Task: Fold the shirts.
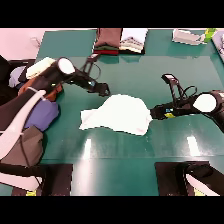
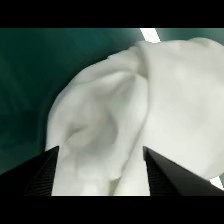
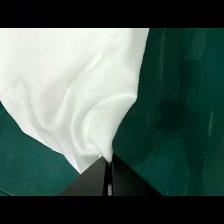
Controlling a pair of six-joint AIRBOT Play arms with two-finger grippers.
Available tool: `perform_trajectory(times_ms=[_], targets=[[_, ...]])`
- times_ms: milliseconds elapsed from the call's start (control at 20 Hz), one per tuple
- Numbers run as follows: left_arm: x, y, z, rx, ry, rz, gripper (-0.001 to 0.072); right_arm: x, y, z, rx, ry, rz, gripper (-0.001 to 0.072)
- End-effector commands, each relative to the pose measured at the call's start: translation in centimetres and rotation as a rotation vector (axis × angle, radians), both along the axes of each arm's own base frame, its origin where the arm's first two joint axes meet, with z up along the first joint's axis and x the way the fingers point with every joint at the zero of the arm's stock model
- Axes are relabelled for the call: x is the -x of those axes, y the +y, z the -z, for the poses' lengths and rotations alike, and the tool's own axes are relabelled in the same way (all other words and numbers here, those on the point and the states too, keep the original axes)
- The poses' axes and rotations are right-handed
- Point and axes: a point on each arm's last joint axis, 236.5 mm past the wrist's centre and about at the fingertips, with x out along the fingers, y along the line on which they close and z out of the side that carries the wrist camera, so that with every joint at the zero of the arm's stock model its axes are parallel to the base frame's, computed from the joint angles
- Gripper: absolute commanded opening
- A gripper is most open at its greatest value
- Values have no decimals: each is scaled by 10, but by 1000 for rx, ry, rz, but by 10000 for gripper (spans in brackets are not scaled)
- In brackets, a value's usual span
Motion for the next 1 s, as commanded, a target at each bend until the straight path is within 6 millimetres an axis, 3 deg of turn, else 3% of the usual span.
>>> perform_trajectory(times_ms=[0,200,350,400,500,550,650,750,850,950], targets=[[2,-24,29,-32,27,51,619,0,1,6,4,21,0,13],[8,-7,42,-119,56,57,615,-3,4,22,11,68,4,13],[11,-6,43,-124,65,68,220,-9,5,20,4,43,11,13],[10,-6,42,-125,46,84,19,-12,4,15,2,24,12,13],[4,-1,36,-125,38,75,26,-21,-1,-3,23,-36,9,13],[-6,7,22,-126,20,46,25,-27,-9,-17,59,-80,4,13],[-37,33,-31,-120,-106,-40,25,-41,-28,-57,136,-170,7,13],[-61,72,-115,-120,-308,-118,25,-55,-49,-112,167,-270,53,14],[-58,110,-209,-103,-516,-197,25,-68,-68,-177,144,-395,122,13],[-32,135,-288,-69,-686,-245,25,-73,-87,-241,134,-541,171,13]])
